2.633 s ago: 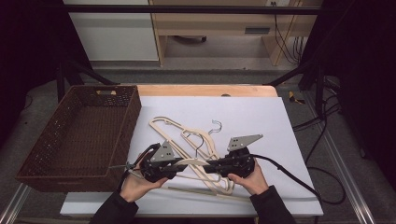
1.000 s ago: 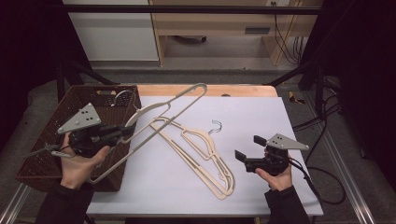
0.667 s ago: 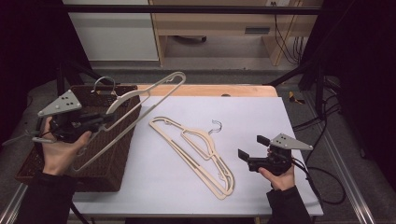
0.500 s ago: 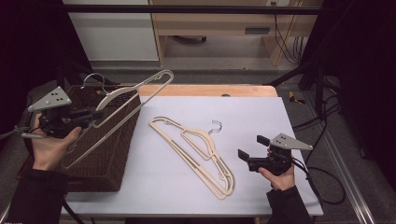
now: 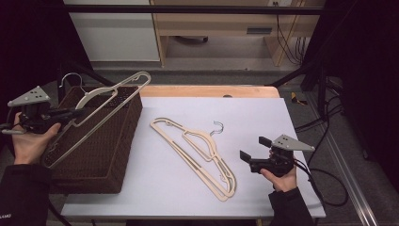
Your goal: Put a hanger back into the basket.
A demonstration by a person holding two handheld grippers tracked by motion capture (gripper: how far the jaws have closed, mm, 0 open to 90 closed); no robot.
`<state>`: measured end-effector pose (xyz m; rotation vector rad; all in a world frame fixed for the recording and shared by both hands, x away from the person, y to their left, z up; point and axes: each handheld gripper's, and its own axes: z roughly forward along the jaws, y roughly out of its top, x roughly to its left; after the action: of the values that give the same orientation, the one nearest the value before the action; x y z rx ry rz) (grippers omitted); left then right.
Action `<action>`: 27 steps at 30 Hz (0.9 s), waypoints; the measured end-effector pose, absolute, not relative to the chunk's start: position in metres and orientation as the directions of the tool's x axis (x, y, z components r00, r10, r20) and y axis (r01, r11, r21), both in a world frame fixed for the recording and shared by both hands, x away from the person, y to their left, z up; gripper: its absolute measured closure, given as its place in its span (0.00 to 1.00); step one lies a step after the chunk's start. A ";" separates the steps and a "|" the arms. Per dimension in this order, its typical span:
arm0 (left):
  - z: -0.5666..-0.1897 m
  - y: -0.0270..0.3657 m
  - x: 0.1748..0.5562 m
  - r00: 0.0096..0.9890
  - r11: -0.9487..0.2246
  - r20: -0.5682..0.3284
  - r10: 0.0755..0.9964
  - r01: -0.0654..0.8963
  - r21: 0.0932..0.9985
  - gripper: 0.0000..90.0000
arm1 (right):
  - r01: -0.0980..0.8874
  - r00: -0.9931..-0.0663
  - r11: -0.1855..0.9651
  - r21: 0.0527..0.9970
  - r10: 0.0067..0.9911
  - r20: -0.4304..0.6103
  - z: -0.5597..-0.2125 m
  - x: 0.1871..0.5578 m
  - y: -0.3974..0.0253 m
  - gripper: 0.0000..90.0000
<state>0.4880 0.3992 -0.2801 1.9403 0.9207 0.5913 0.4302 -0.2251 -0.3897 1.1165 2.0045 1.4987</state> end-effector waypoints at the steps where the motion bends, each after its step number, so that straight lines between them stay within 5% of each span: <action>1: -0.282 0.401 0.489 0.606 -0.328 0.039 0.794 0.374 0.867 0.96 | 0.360 -0.600 0.106 0.927 0.787 0.143 -0.390 0.430 -0.225 0.08; 27: -0.336 0.437 0.501 0.503 -0.302 -0.010 0.864 0.533 0.790 0.96 | 0.375 -0.596 0.112 0.920 0.790 0.146 -0.393 0.432 -0.223 0.08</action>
<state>0.5008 0.4372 -0.3356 1.9818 1.1453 0.5490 0.4318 -0.2230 -0.3928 1.1338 2.0155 1.4828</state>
